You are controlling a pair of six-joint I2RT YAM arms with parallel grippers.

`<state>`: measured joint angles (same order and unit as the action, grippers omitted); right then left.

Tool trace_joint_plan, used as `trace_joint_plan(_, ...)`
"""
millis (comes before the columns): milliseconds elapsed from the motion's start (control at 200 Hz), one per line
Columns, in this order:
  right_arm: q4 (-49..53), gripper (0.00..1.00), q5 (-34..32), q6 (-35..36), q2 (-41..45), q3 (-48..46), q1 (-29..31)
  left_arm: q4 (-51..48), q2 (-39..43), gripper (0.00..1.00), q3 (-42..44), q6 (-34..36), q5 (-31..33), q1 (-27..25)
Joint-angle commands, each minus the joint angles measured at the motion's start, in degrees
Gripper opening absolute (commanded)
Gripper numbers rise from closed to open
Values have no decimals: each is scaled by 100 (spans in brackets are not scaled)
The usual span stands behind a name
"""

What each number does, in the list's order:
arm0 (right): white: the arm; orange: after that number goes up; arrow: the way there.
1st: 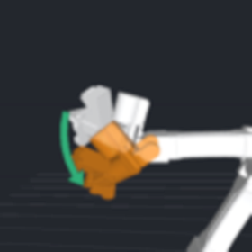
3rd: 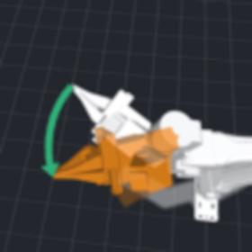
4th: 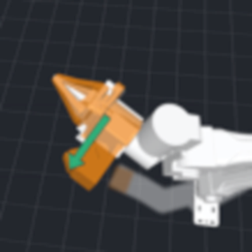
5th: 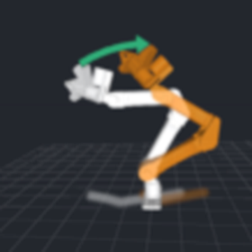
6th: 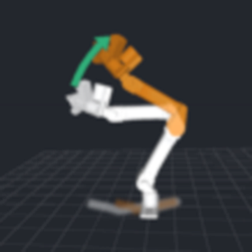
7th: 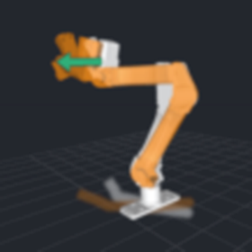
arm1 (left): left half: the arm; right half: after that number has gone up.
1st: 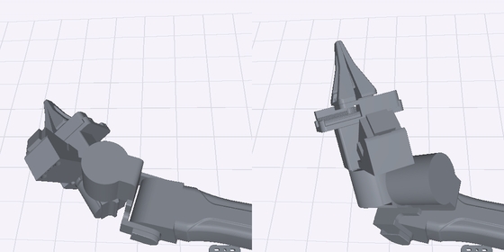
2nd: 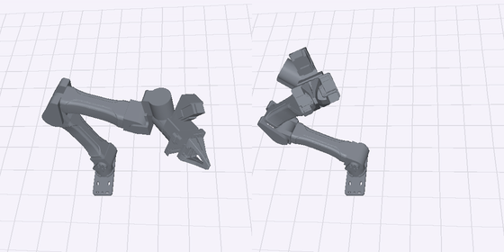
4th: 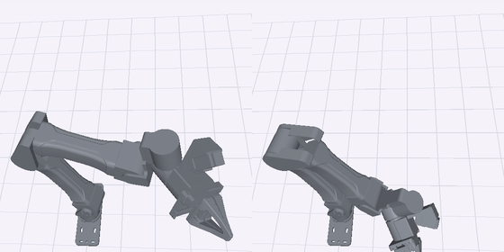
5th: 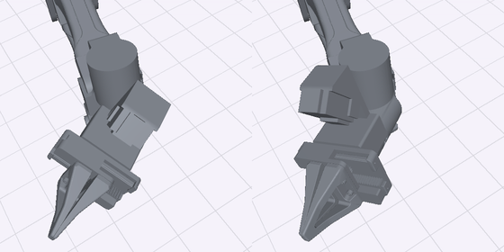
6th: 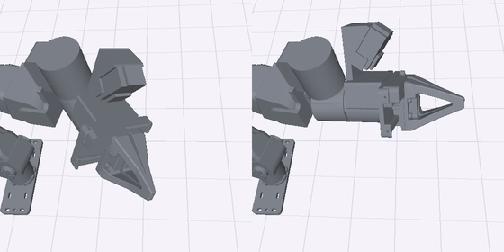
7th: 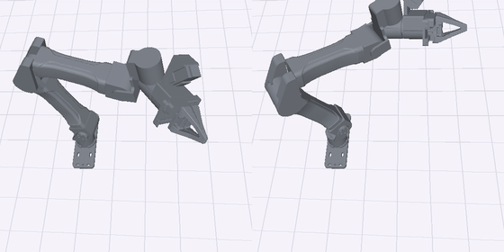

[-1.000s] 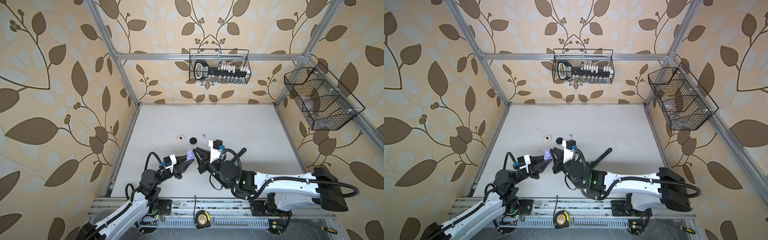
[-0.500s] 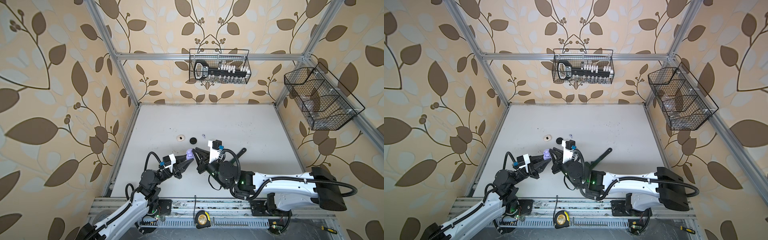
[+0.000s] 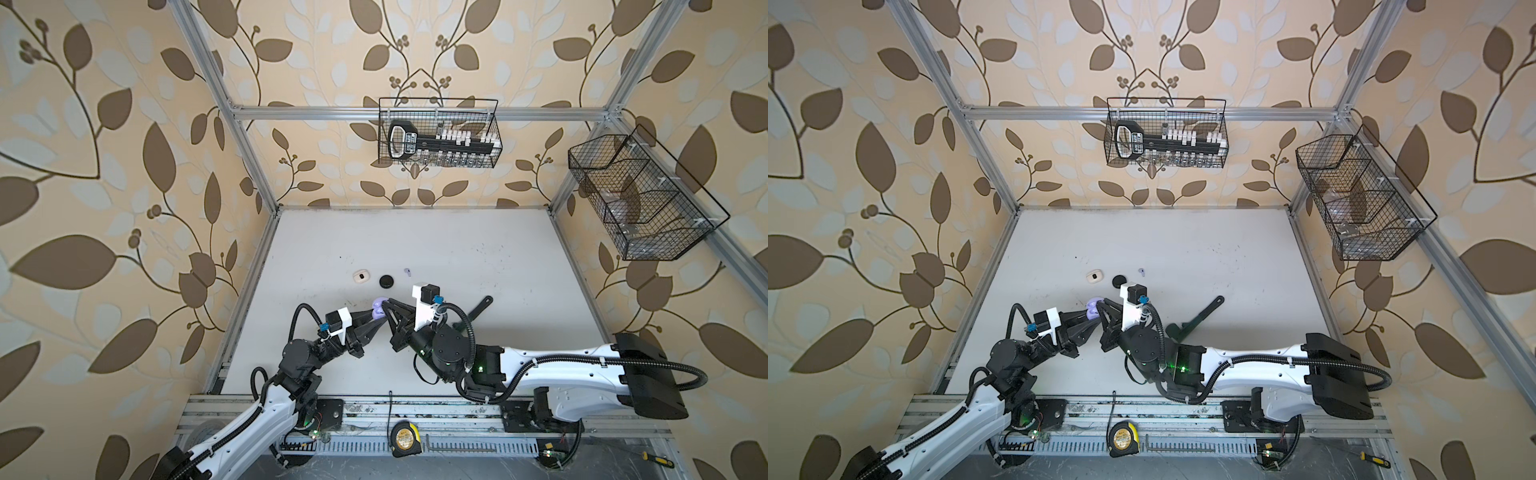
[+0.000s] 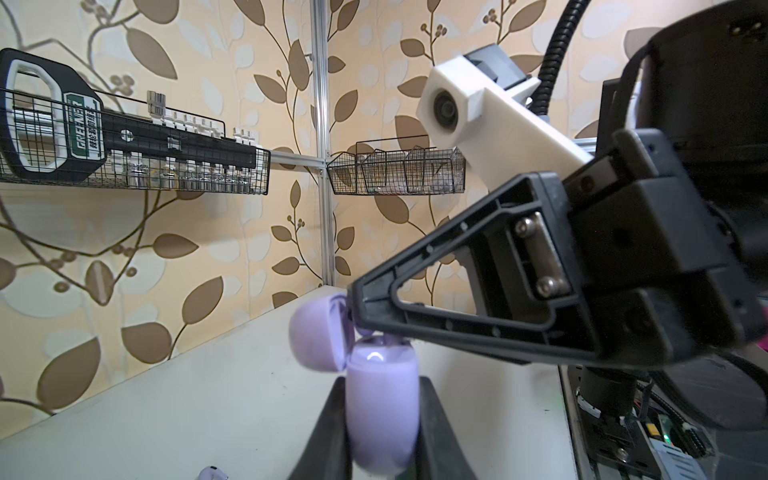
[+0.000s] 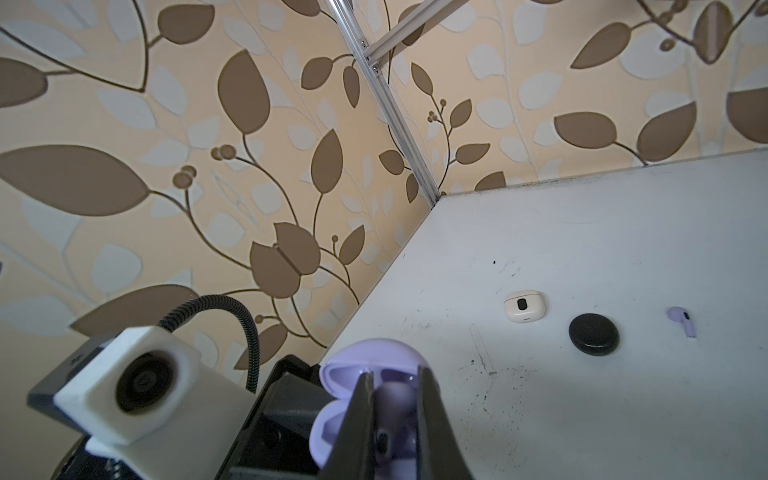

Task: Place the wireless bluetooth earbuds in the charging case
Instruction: 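Lower the lilac earbud into the open lilac case with the right gripper, then open the right gripper and move it over the second lilac earbud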

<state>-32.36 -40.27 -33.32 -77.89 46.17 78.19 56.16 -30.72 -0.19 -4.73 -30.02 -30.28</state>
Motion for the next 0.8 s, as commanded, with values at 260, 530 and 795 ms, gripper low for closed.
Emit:
trace_joint_plan(260, 24, 33, 50, 109, -1, -39, 134, 239, 106, 0, 143, 23, 23, 31)
trace_joint_plan(530, 48, 38, -69, 250, 670, -346, 141, 41, 275, 0, 150, 141, -1, 38)
trace_joint_plan(795, 230, 47, -677, 746, 1482, -705, -112, -116, 325, 0, 150, 374, -65, 35)
